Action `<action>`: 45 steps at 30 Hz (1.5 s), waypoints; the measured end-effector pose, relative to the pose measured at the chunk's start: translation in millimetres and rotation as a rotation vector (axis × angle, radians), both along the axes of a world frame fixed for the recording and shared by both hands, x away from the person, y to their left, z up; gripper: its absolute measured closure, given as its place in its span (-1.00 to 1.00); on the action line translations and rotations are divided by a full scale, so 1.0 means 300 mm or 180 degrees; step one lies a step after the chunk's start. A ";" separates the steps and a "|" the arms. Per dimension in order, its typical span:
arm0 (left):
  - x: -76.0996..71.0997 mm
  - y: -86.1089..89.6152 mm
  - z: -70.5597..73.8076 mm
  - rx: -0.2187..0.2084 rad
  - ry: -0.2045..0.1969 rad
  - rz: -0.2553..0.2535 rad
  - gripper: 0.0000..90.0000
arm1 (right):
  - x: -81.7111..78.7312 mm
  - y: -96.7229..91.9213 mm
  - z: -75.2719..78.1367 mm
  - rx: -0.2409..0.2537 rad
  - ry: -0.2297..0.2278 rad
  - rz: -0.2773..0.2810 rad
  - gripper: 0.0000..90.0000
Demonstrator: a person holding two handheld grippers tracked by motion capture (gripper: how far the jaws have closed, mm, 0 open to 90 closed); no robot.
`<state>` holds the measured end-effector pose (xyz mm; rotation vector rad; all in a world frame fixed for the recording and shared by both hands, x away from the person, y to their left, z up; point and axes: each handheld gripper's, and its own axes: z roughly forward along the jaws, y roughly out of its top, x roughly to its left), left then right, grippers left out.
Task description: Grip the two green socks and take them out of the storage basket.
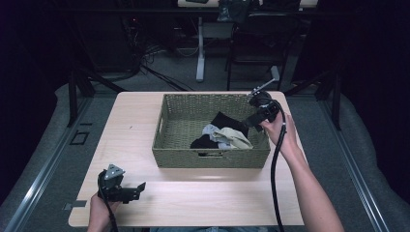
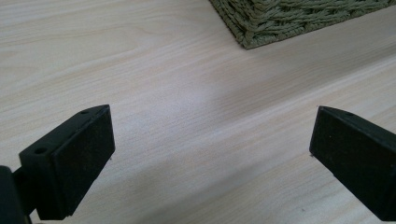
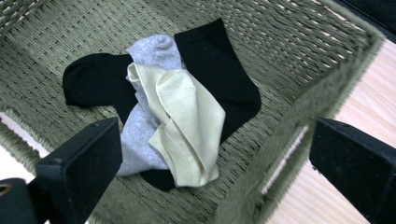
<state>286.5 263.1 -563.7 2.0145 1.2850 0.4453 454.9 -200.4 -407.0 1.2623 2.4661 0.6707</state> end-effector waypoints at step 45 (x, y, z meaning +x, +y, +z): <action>0.000 0.003 -0.001 -0.0009 0.0011 -0.0011 -1.00 | 0.161 0.120 -0.299 -0.0610 0.0929 0.0062 0.85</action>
